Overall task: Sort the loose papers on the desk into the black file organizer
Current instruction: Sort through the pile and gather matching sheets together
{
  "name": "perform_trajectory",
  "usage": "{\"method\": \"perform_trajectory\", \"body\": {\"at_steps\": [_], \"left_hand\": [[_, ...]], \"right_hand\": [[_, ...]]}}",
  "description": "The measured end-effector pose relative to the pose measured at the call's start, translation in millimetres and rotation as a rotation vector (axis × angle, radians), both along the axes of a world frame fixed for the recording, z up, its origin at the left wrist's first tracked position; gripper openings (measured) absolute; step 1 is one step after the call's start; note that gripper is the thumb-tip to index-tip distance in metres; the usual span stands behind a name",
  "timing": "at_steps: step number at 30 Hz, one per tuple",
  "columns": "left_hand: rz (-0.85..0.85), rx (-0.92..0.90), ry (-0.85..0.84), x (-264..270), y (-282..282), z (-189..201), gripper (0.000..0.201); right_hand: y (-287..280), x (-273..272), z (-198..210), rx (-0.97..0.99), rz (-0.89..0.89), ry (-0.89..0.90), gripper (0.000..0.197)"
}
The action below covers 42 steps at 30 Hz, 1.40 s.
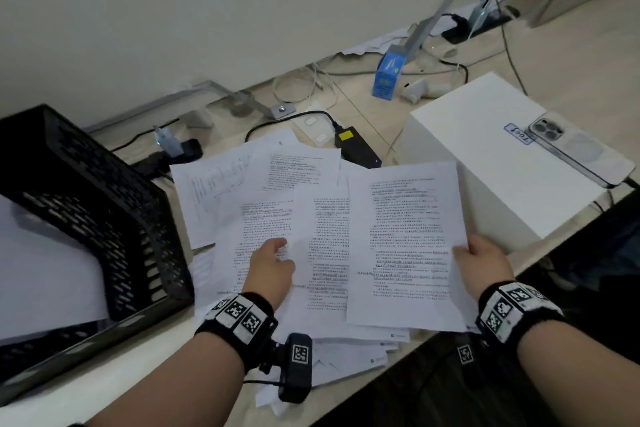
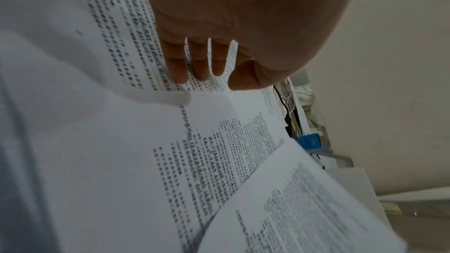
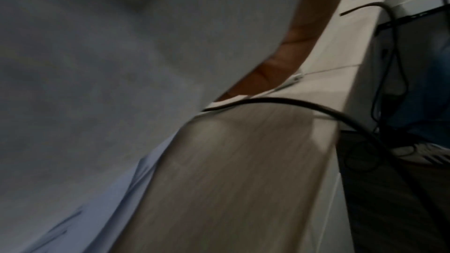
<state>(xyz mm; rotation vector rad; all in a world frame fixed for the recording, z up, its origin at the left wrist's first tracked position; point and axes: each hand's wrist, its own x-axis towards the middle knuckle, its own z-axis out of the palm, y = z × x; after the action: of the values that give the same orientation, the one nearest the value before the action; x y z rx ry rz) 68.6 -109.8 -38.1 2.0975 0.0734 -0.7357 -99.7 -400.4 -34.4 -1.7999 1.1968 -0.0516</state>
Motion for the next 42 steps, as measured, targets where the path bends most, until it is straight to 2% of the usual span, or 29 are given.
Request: {"method": "perform_trajectory", "body": {"at_steps": [8, 10, 12, 16, 18, 20, 22, 24, 27, 34, 36, 38, 42], "left_hand": [[0.174, -0.154, 0.229, -1, -20, -1, 0.049], [0.1, -0.157, 0.252, -4, -22, 0, 0.04], [-0.034, -0.132, 0.237, -8, -19, 0, 0.036], [-0.125, -0.124, 0.187, -8, -10, 5, 0.044], [-0.126, -0.09, 0.134, -4, -1, 7, 0.039], [-0.08, 0.055, -0.026, 6, 14, 8, 0.038], [0.016, 0.253, -0.187, 17, 32, 5, 0.048], [0.164, 0.312, -0.186, 27, 49, 3, 0.053], [0.32, 0.189, -0.109, 40, 65, -3, 0.056], [0.326, 0.093, 0.025, 47, 83, 0, 0.069], [0.335, 0.061, 0.056, 44, 81, 3, 0.062], [0.333, 0.013, 0.082, 40, 80, 4, 0.045], [0.346, -0.121, 0.157, 33, 82, -17, 0.054]], "right_hand": [[21, -1, -19, 0.174, 0.031, -0.016, 0.013], [26, 1, -23, 0.247, 0.004, -0.059, 0.013], [29, 3, -26, 0.35, -0.052, -0.115, 0.022], [30, 7, -23, 0.523, -0.028, -0.154, 0.025], [31, 10, -22, 0.467, 0.039, -0.128, 0.023], [34, 15, -19, 0.382, 0.073, -0.123, 0.021], [39, 21, -13, 0.336, 0.035, -0.164, 0.018], [43, 27, -12, 0.295, 0.005, -0.188, 0.017], [49, 36, -16, 0.24, 0.01, -0.176, 0.015], [75, 55, -13, 0.204, 0.169, -0.175, 0.014], [83, 59, -14, 0.215, 0.204, -0.171, 0.014], [89, 61, -18, 0.23, 0.22, -0.156, 0.016], [99, 62, -20, 0.291, 0.226, -0.151, 0.016]]}}
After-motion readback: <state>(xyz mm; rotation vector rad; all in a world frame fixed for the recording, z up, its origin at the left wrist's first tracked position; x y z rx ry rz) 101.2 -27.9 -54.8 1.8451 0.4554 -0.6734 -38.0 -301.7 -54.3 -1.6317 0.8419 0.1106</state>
